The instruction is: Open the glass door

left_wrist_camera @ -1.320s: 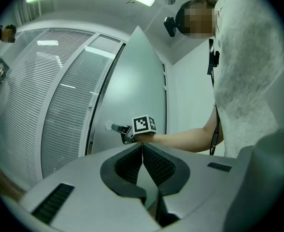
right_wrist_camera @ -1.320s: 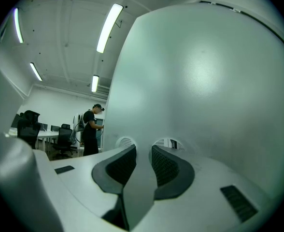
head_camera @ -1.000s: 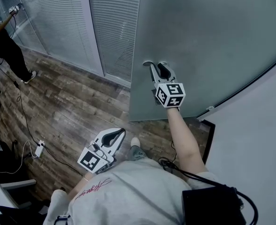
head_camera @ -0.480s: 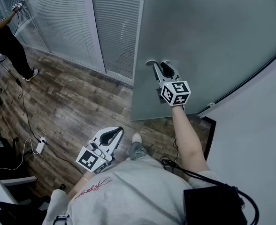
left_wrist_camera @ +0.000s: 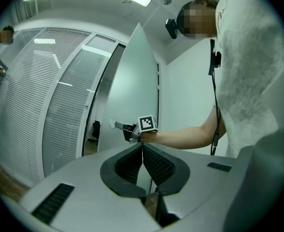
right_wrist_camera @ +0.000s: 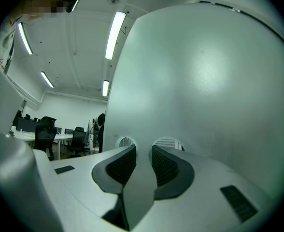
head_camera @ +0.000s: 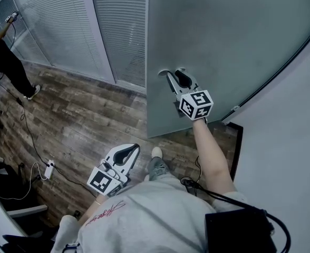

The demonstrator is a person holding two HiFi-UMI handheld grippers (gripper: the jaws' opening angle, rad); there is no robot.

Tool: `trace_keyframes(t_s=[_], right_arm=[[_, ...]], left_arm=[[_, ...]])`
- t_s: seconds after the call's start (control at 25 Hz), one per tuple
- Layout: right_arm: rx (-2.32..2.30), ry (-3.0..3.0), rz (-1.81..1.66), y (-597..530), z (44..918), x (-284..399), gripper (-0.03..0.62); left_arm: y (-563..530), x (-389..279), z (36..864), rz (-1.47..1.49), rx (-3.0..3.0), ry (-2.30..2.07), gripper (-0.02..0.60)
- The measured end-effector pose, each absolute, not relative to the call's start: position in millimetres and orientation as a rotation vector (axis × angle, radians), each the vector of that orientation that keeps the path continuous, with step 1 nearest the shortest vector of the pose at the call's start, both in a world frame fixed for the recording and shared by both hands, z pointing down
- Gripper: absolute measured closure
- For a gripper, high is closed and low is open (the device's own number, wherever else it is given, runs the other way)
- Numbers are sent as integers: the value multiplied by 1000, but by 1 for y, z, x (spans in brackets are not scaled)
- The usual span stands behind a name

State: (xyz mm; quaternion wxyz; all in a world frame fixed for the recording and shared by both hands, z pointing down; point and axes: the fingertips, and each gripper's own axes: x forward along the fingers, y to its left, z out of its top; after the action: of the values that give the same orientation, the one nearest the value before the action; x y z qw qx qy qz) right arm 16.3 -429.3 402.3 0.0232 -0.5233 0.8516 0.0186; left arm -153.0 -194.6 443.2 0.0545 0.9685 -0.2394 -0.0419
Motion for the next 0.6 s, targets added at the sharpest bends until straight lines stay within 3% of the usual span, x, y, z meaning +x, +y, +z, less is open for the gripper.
trace_keyframes(t_s=[0.6], right_arm=[[-1515,2685,55,-376,401,15,487]], left_arm=[[-185,-137,435,-125,2977,-655,563]])
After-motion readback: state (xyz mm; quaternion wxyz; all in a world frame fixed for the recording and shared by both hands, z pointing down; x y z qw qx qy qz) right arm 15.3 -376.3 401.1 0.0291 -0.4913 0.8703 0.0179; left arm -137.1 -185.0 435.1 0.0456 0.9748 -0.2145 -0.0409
